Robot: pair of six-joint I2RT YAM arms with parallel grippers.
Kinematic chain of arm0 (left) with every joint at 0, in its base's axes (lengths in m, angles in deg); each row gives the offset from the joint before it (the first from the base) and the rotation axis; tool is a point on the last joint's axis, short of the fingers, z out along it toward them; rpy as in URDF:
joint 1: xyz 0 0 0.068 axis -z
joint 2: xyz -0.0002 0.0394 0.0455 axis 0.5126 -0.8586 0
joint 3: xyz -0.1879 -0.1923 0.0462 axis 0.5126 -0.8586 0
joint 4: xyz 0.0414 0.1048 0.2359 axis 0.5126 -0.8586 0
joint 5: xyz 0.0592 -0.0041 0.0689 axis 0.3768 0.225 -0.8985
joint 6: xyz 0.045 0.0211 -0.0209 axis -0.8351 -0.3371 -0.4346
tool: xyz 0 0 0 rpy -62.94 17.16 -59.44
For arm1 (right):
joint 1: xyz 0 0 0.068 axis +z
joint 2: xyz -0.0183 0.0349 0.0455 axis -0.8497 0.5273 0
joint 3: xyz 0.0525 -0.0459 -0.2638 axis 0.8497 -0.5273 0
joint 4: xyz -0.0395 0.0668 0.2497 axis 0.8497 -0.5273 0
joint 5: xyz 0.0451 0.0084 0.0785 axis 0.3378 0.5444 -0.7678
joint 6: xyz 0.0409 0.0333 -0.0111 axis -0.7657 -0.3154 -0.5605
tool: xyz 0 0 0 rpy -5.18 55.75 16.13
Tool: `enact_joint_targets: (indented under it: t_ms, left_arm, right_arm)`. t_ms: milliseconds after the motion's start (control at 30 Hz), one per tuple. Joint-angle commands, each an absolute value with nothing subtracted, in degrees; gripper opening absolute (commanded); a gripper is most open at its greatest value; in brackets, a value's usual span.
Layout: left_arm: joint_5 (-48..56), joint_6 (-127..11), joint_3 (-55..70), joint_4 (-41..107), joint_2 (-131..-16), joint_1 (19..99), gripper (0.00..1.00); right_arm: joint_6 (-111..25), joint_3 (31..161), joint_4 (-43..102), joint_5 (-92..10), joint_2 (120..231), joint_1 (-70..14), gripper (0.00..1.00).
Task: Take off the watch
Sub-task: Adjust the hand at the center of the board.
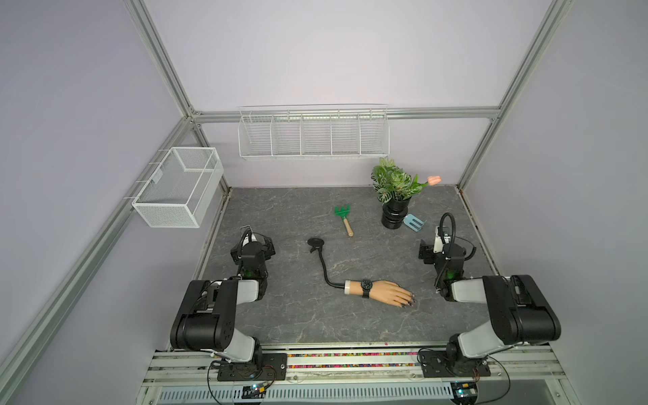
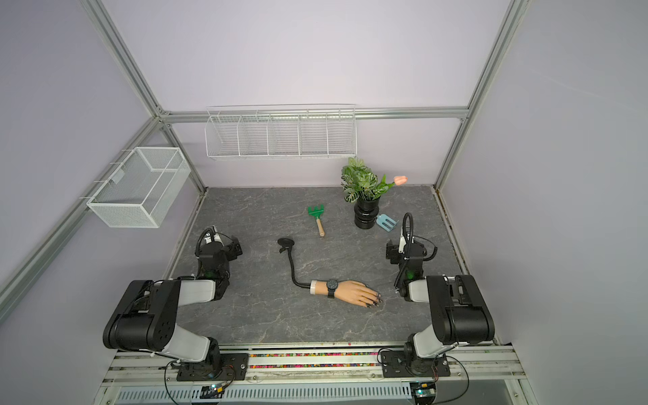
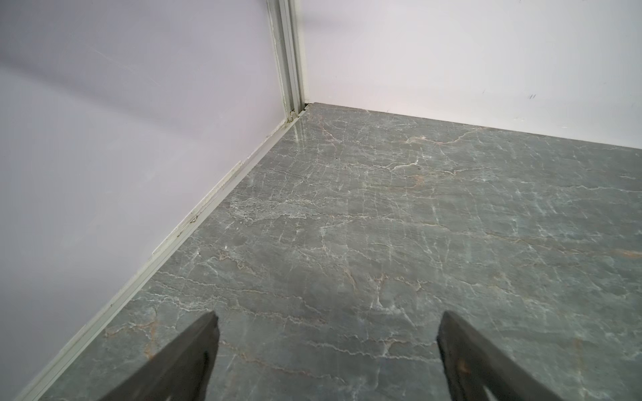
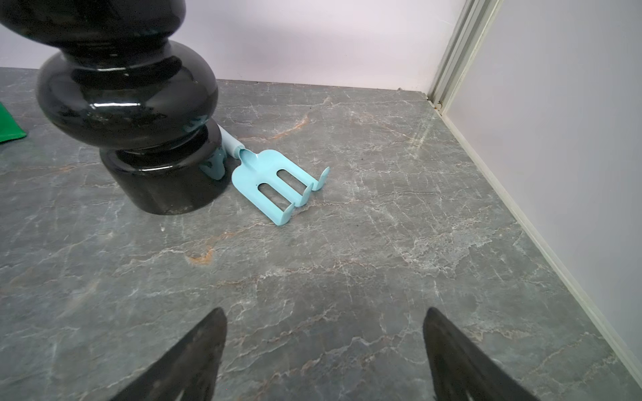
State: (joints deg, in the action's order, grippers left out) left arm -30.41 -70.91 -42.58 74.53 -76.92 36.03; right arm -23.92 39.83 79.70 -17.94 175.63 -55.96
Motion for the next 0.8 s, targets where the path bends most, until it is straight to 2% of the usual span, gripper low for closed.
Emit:
enact_joint_targets:
  t_ms: [0,500,600,700,767]
  left_arm:
    - [-29.95,-70.96,-41.28,74.39,-76.75,35.81,0.99]
    - [-29.93,-70.88,-41.30,74.34,-76.74,35.66,0.99]
    - [-29.84,-70.86,-41.29,74.39,-76.63,35.59,0.99]
    - [-29.66,-70.75,-41.35,74.40,-76.58,35.50,0.99]
    - [-29.60,-70.87,-41.47,74.39,-76.53,35.52,0.99]
  right_arm:
    - [-23.15,40.36,79.84,-19.98,175.23,-56.43,0.89]
    - [-24.02,41.03,78.60,-23.08,175.18,-58.08,0.89]
    - [-24.99,40.68,78.81,-20.34,174.01,-58.05,0.89]
    - [-25.68,42.06,65.58,-17.04,162.24,-57.02,0.90]
    - [-34.18,44.84,53.55,-12.94,152.72,-56.66,0.90]
